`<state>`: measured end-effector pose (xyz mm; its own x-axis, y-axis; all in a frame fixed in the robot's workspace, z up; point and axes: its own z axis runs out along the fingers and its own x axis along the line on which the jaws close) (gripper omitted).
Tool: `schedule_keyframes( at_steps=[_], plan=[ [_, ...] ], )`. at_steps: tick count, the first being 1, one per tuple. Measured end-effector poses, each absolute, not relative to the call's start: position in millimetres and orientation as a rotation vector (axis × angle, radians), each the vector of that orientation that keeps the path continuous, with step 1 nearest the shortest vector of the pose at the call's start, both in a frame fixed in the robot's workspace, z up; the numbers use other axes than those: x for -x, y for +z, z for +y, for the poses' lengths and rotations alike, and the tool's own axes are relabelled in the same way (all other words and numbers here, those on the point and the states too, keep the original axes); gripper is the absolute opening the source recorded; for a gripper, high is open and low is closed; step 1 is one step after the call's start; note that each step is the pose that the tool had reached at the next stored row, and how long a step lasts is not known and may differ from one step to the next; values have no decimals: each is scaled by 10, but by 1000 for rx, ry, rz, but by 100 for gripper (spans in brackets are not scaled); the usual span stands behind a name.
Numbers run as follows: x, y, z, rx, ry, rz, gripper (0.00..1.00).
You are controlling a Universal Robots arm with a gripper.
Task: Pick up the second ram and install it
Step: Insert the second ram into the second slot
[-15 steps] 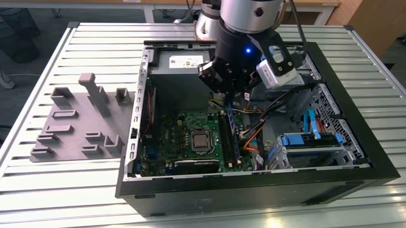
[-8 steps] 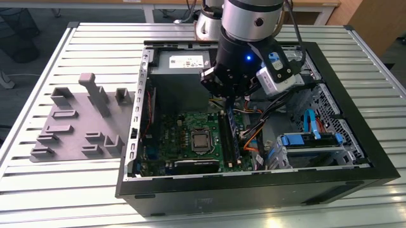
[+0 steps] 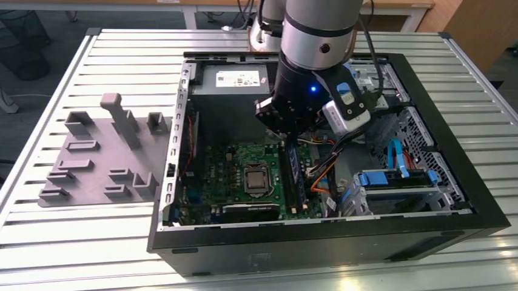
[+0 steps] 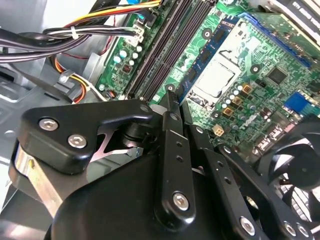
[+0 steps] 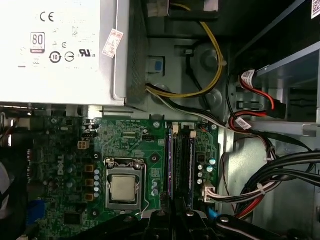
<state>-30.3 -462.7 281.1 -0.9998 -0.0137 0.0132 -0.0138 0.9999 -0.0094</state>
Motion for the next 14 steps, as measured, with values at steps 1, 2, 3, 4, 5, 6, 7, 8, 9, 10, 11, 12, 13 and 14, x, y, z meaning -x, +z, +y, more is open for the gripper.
schedule_keyframes(
  at_steps=[1, 2, 3, 4, 5, 6, 7, 8, 9, 10, 11, 12, 13, 14],
  plan=[
    [302, 2793, -4628, -21, 15, -3128, 14],
    [300, 2775, -4629, -20, 15, -3128, 14],
    [299, 2758, -4628, -18, 15, -3128, 14],
    [298, 2740, -4629, -17, 15, -3128, 14],
    [297, 2721, -4629, -16, 15, -3128, 14],
    [296, 2702, -4628, -15, 15, -3128, 14],
    [295, 2684, -4628, -14, 15, -3128, 14],
    [295, 2666, -4628, -13, 15, -3128, 14],
    [294, 2648, -4628, -12, 15, -3128, 14],
    [294, 2630, -4629, -12, 15, -3128, 14],
    [293, 2612, -4628, -11, 15, -3128, 14],
    [293, 2593, -4628, -11, 15, -3128, 14],
    [293, 2575, -4628, -10, 15, -3128, 14],
    [292, 2557, -4629, -10, 15, -3128, 14]
  ],
)
